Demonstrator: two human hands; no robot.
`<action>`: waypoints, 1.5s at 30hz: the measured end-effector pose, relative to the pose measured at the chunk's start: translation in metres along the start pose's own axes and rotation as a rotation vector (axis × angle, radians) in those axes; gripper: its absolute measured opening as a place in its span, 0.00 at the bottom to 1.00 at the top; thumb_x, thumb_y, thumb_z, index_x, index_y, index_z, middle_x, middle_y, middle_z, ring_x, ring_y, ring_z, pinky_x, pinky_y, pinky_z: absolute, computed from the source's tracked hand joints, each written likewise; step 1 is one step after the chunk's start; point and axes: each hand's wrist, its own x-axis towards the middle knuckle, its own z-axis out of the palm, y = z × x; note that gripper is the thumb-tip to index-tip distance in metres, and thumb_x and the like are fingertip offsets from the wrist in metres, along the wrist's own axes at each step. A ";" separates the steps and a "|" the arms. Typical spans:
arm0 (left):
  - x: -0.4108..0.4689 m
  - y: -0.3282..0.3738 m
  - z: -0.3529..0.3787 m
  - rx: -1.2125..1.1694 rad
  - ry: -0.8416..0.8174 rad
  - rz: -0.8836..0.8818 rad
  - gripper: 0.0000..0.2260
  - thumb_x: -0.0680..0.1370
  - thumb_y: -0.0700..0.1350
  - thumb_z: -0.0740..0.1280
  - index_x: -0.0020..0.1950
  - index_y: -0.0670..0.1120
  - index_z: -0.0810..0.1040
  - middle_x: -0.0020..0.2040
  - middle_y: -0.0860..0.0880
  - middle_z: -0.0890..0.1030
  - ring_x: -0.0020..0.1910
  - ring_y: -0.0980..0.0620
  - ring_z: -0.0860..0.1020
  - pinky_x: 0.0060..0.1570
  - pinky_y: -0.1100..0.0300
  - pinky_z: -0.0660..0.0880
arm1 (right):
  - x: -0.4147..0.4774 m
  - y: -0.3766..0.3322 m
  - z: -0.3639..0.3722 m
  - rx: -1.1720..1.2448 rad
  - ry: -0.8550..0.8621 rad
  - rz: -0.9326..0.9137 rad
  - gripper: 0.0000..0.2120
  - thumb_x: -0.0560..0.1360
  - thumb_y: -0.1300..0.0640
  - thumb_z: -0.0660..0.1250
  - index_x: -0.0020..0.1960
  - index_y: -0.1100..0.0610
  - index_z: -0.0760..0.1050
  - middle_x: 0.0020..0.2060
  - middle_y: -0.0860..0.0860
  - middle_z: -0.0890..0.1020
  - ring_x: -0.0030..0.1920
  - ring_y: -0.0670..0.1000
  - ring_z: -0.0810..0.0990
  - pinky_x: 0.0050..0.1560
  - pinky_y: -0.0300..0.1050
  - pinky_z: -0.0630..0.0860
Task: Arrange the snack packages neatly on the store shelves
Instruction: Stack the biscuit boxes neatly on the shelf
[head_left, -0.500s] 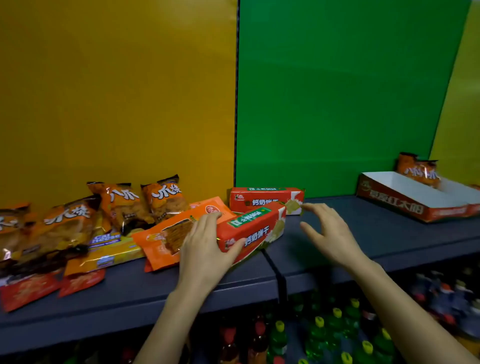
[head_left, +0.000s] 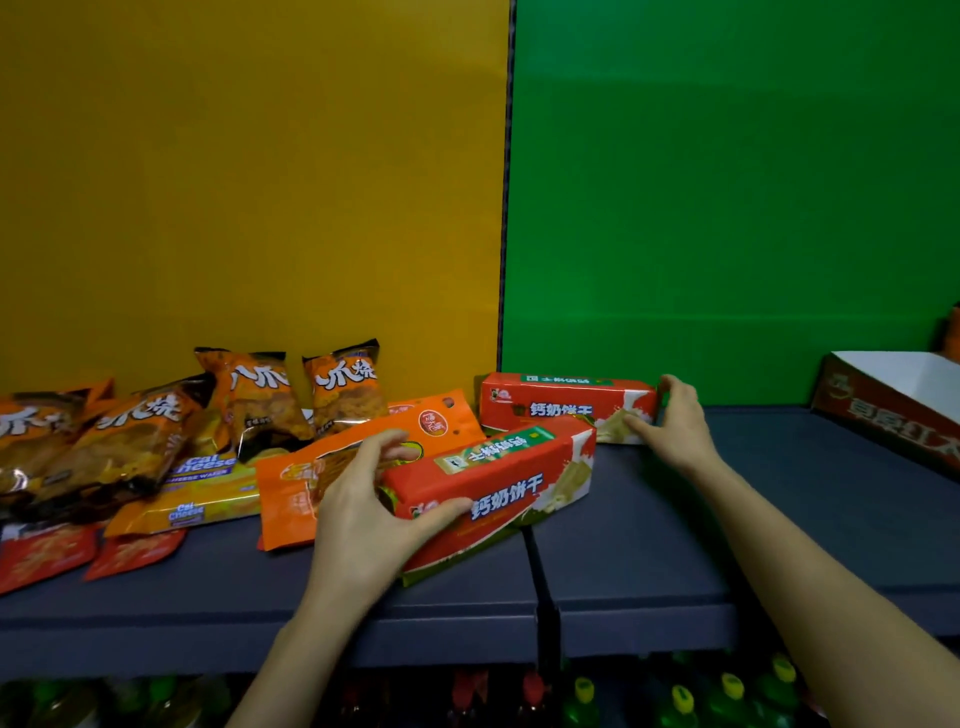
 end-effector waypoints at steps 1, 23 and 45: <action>0.001 -0.001 0.000 -0.046 -0.005 -0.031 0.36 0.56 0.61 0.73 0.62 0.55 0.69 0.55 0.56 0.77 0.55 0.56 0.76 0.50 0.56 0.79 | 0.004 0.001 0.003 0.035 0.043 0.022 0.37 0.71 0.56 0.72 0.72 0.64 0.58 0.68 0.61 0.65 0.68 0.60 0.67 0.69 0.53 0.64; 0.001 -0.001 0.007 -0.502 -0.117 -0.271 0.16 0.67 0.49 0.73 0.51 0.57 0.73 0.47 0.55 0.82 0.41 0.58 0.83 0.33 0.69 0.77 | 0.012 0.013 0.005 0.586 -0.296 0.211 0.28 0.60 0.59 0.80 0.58 0.59 0.77 0.51 0.54 0.84 0.48 0.53 0.83 0.49 0.44 0.79; -0.016 0.101 0.131 -0.990 -0.466 -0.167 0.09 0.73 0.42 0.69 0.49 0.53 0.74 0.47 0.51 0.82 0.41 0.56 0.82 0.33 0.71 0.78 | -0.173 0.080 -0.233 0.432 0.493 0.275 0.26 0.60 0.41 0.75 0.53 0.52 0.78 0.50 0.50 0.85 0.52 0.52 0.83 0.58 0.56 0.77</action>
